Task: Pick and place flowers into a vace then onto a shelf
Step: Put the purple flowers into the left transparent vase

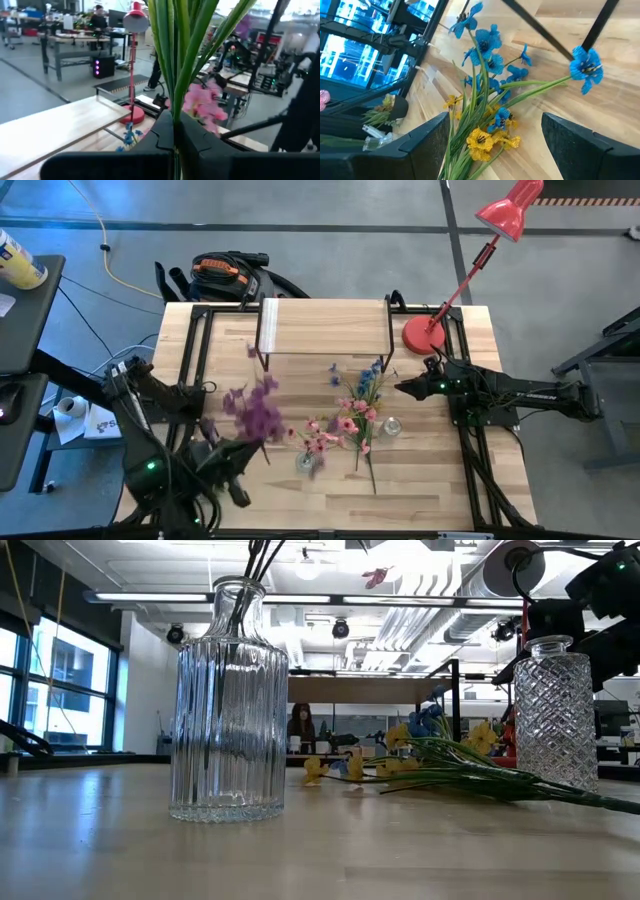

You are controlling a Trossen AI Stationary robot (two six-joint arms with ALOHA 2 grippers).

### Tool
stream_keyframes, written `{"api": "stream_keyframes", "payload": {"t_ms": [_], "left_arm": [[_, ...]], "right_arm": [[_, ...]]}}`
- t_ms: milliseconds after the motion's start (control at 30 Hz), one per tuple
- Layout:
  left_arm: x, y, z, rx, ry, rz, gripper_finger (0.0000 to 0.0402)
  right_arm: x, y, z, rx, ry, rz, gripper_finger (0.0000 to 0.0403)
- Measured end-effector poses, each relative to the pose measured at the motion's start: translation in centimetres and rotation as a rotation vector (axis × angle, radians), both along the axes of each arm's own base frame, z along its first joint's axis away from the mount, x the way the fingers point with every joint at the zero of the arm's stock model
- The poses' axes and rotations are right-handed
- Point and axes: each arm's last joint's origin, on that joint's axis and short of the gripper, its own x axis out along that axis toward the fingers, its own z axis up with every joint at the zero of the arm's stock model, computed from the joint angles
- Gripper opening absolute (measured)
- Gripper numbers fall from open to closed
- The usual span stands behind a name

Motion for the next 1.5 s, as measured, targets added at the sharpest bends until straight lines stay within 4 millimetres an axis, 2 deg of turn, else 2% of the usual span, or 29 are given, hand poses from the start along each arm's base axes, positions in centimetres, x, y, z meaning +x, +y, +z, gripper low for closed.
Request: {"api": "stream_keyframes", "payload": {"t_ms": [167,333,467,567,633,733,833,1000,1067,1267,1500], "left_arm": [[0.9,-1.7,0.8,0.015,0.047,-0.040,0.0038],[3.9,-2.9,1.7,0.066,0.143,-0.199,0.0038],[6.7,-3.0,2.9,0.204,0.144,-0.424,0.0038],[8.0,-2.3,3.1,0.286,0.144,-0.513,0.0038],[8.5,-1.9,2.9,0.299,0.164,-0.529,0.0038],[9.0,-1.7,1.5,0.302,0.186,-0.524,0.0039],[9.2,-2.4,0.2,0.290,0.106,-0.603,0.0040],[8.8,-3.2,-0.5,0.470,-0.259,-0.876,0.0038],[8.5,-3.0,-1.5,0.472,-0.303,-0.842,0.0039],[8.7,-2.3,-3.7,0.317,-0.253,-0.728,0.0037],[8.6,-1.3,-6.1,0.265,-0.075,-0.394,0.0037]], "right_arm": [[0.0,0.0,0.0,0.003,0.000,-0.008,0.0304],[0.0,0.0,0.0,0.023,-0.001,-0.012,0.0304],[0.0,0.0,0.0,0.036,-0.001,-0.018,0.0304],[0.0,0.0,0.0,0.054,-0.004,-0.026,0.0304],[0.0,0.0,0.0,0.056,-0.004,-0.025,0.0304],[0.0,0.1,0.0,0.072,-0.006,-0.013,0.0304],[0.0,0.2,0.0,0.105,-0.011,0.019,0.0304],[0.0,0.3,0.0,0.125,-0.015,0.060,0.0304],[0.0,0.3,0.0,0.127,-0.015,0.059,0.0304],[0.0,0.3,0.0,0.126,-0.015,0.060,0.0304],[0.0,0.3,0.0,0.125,-0.016,0.060,0.0304]]}}
